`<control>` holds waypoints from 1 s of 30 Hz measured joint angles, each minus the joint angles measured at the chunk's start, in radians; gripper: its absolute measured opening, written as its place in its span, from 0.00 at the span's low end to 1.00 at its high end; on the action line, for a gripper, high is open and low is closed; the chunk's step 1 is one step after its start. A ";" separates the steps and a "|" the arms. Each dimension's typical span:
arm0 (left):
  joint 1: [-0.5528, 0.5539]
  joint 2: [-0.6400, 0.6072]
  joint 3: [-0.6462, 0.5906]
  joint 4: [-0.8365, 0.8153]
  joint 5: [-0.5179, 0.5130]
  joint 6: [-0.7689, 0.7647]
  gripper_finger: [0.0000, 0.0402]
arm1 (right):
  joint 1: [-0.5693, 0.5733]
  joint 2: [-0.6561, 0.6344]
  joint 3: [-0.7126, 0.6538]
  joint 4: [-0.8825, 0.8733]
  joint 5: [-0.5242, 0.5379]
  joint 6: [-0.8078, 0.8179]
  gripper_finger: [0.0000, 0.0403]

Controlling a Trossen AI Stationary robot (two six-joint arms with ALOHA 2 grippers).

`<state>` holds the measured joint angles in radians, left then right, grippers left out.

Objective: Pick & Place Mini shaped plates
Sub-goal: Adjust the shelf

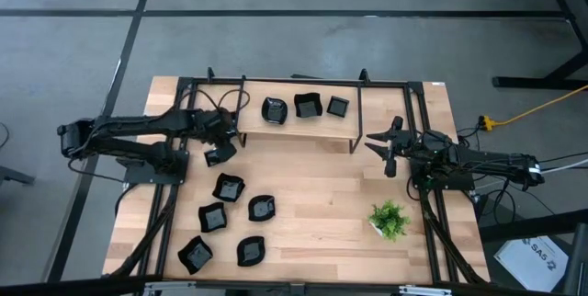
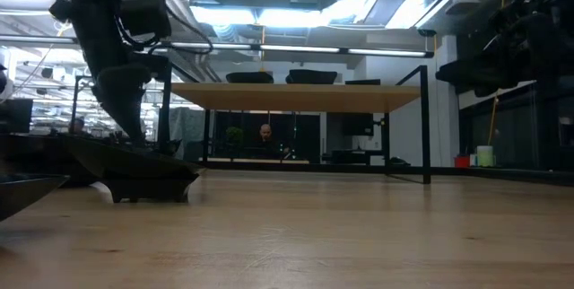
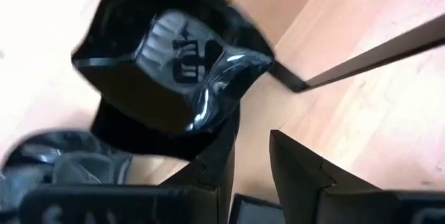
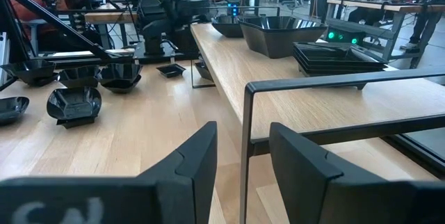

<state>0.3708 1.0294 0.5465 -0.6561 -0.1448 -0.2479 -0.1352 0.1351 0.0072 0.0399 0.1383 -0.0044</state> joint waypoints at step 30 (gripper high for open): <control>-0.064 0.043 0.001 0.020 -0.071 -0.027 0.42 | 0.000 0.000 0.000 0.000 0.000 0.000 0.33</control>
<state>0.3073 1.0720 0.5472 -0.6365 -0.2154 -0.2750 -0.1352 0.1352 0.0074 0.0399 0.1383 -0.0047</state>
